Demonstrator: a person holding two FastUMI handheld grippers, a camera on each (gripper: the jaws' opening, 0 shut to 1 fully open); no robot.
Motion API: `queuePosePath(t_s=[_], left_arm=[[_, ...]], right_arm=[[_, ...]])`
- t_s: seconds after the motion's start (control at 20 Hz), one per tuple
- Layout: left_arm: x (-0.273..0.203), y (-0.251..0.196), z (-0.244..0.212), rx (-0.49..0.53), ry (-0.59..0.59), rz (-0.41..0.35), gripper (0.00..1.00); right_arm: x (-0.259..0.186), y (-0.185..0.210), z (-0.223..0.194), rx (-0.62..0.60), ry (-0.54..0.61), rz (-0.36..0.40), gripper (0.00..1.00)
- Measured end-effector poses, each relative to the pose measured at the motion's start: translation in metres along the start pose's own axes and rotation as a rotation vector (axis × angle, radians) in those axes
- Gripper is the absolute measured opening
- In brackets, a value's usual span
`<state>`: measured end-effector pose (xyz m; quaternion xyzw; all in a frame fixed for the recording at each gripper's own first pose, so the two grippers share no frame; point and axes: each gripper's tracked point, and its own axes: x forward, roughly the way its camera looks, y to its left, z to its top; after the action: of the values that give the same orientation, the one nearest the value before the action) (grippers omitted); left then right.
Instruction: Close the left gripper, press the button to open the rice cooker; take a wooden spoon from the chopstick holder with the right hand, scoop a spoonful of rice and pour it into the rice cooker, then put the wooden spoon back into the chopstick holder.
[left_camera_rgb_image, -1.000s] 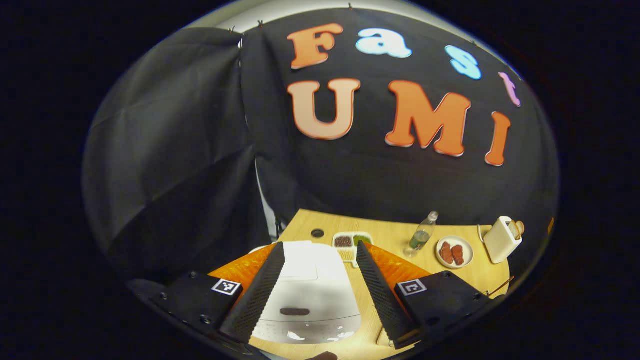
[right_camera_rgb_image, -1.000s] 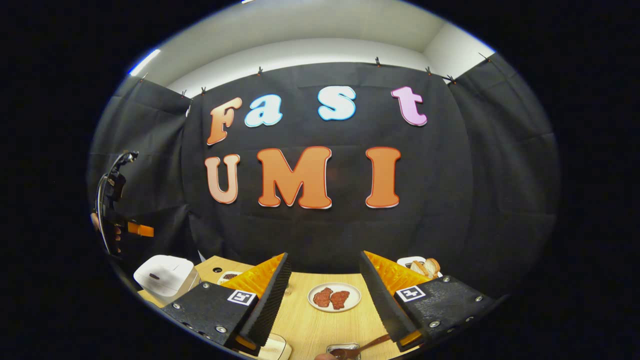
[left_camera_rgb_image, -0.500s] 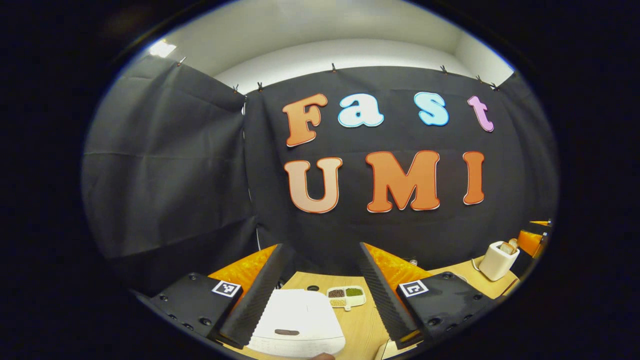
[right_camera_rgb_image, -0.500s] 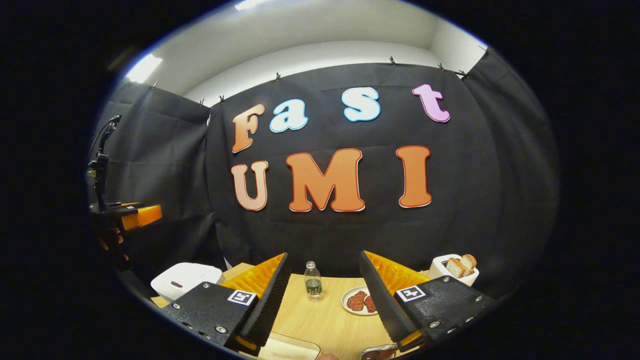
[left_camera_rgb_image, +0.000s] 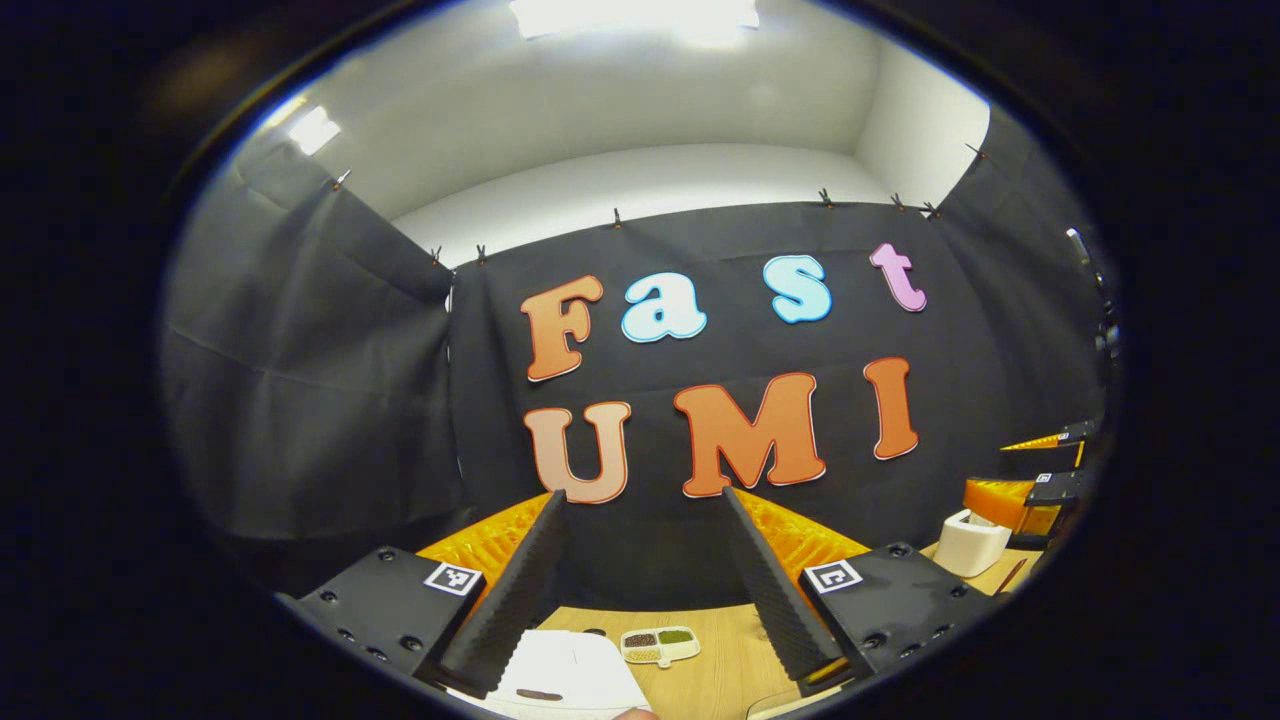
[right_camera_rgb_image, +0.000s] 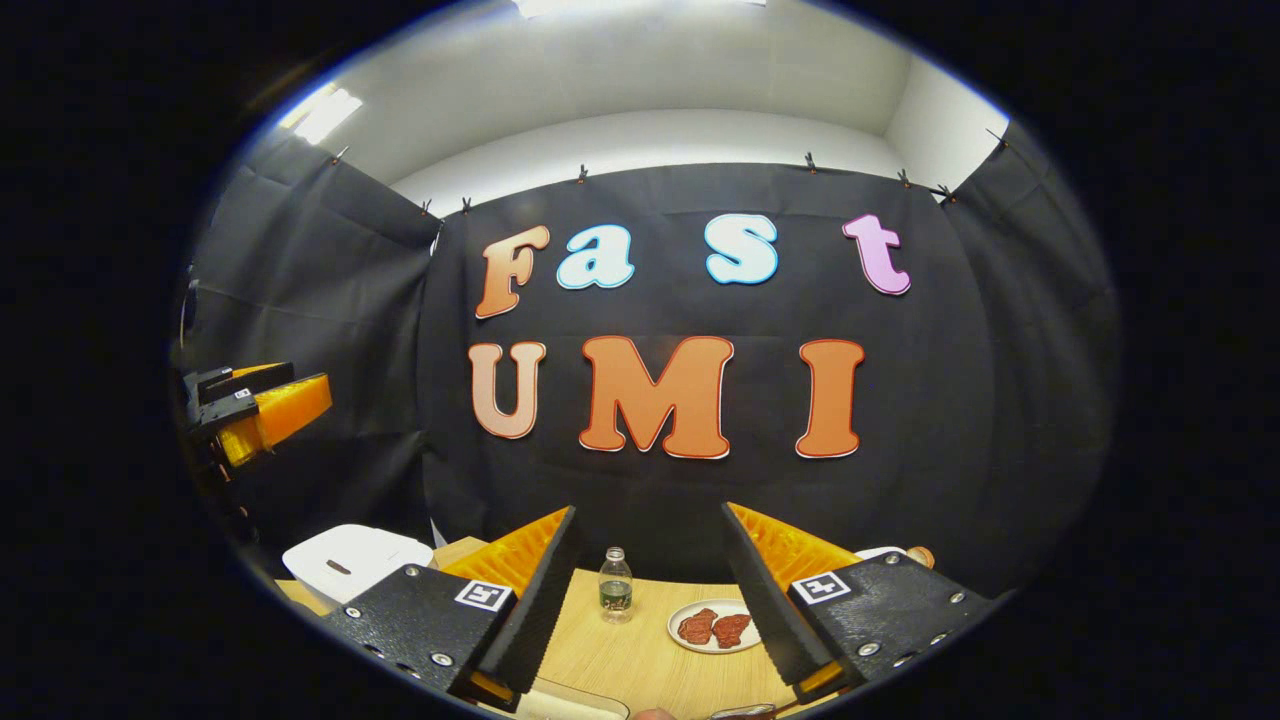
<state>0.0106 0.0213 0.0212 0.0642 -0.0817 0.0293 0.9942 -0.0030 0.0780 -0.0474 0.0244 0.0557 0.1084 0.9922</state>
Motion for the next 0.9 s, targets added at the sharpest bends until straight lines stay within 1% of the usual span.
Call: queuePosePath(t_s=[0.05, 0.35, 0.6, 0.85, 0.9], left_arm=[[0.001, -0.003, -0.002, -0.005, 0.005, -0.007, 1.0], [0.003, 0.008, -0.013, -0.031, 0.045, 0.019, 1.0], [0.001, 0.001, -0.012, -0.035, 0.041, -0.002, 0.99], [0.002, 0.002, -0.018, -0.04, 0.063, -0.001, 0.99], [0.002, 0.001, -0.019, -0.05, 0.073, -0.014, 0.99]], right_arm=[[0.0, 0.0, -0.002, -0.004, 0.006, 0.002, 0.87], [0.0, -0.003, -0.005, 0.015, 0.025, -0.02, 0.87], [0.001, -0.003, 0.0, 0.013, 0.016, -0.028, 0.87], [0.0, 0.003, 0.002, 0.002, 0.019, -0.022, 0.87], [0.0, 0.003, 0.005, 0.001, 0.016, -0.024, 0.87]])
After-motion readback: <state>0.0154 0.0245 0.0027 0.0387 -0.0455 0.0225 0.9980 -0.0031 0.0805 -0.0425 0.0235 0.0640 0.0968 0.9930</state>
